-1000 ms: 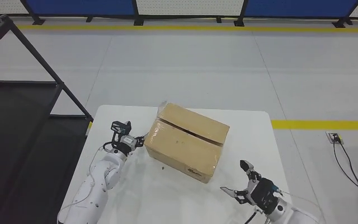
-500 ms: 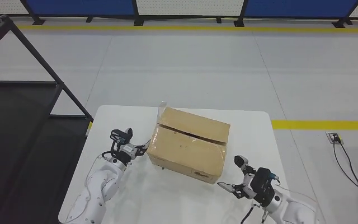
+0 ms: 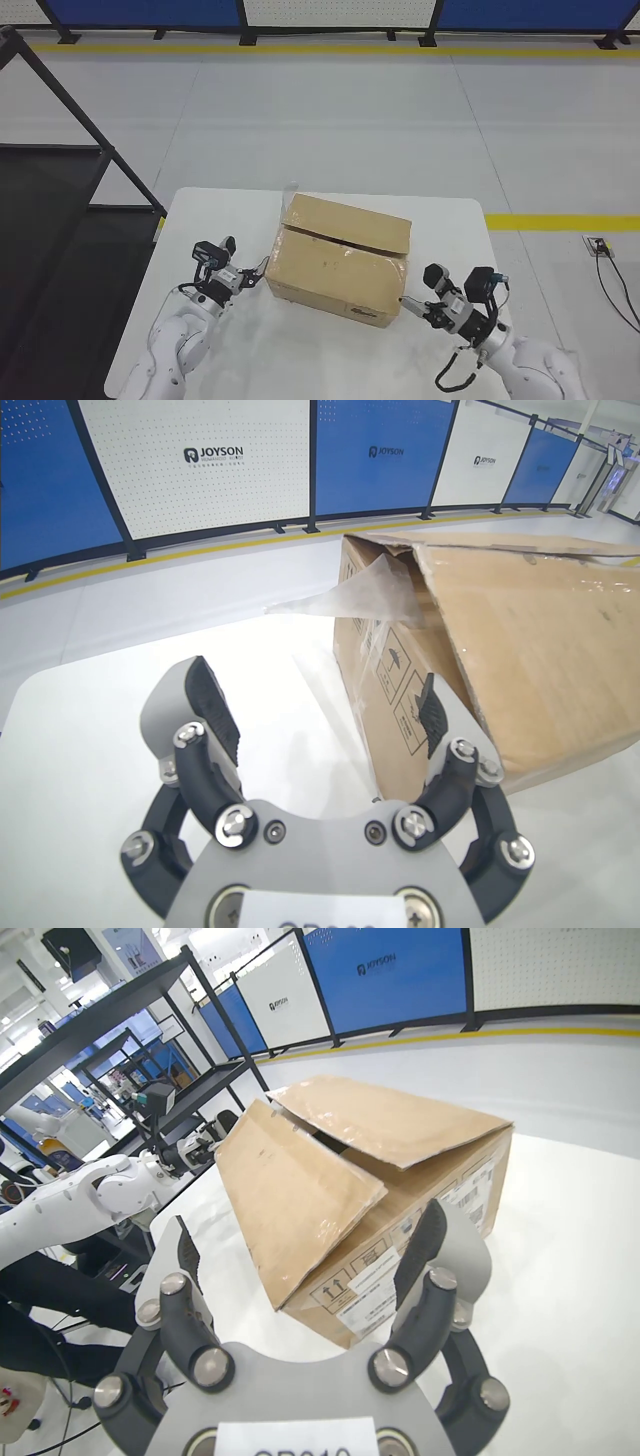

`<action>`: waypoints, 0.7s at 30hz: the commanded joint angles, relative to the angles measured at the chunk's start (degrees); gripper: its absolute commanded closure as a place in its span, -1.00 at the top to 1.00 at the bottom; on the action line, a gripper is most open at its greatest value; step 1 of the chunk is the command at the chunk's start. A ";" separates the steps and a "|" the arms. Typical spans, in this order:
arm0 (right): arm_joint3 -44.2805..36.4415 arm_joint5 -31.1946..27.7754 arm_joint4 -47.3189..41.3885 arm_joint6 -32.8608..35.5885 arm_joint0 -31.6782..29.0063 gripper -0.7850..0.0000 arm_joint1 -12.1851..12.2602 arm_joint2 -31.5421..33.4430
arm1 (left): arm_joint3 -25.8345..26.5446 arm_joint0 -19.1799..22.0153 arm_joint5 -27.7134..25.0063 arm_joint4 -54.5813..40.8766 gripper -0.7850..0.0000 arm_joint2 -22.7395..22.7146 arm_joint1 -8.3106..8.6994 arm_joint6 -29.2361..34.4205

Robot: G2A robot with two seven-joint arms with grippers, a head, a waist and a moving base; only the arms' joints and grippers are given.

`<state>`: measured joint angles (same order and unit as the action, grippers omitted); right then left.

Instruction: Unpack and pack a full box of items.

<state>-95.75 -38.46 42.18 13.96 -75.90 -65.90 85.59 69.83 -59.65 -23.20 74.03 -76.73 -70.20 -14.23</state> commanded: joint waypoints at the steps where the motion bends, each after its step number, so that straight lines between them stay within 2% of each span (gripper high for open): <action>1: 1.15 0.98 -4.41 0.75 0.83 1.00 -0.07 -0.10 | 0.58 -0.44 -0.14 0.05 1.00 -0.01 0.04 -0.15; 10: 8.98 2.83 -26.78 17.40 9.40 1.00 0.59 -0.48 | 2.65 -2.23 -1.26 1.47 1.00 -0.10 0.37 -0.65; 14: 12.64 5.86 -32.08 26.65 14.26 1.00 1.03 -1.31 | 2.98 -3.10 -0.93 1.81 1.00 -0.68 0.56 -0.99; 18: 15.50 7.53 -35.25 31.85 17.55 1.00 1.21 -2.62 | 2.58 -3.28 -0.10 0.30 1.00 -1.69 0.62 -1.34; 19: 15.96 7.52 -35.36 32.82 18.14 -0.01 1.27 -2.86 | 2.55 -3.30 -0.03 0.04 1.00 -1.94 0.66 -1.44; 21: 16.91 7.12 -36.81 33.81 18.83 -0.44 1.32 -3.28 | 2.49 -3.37 -0.11 -0.52 1.00 -2.41 0.73 -1.52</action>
<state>-79.36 -31.11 6.14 47.26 -57.40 -64.61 82.50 72.34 -62.98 -23.23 73.83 -78.88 -69.51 -15.71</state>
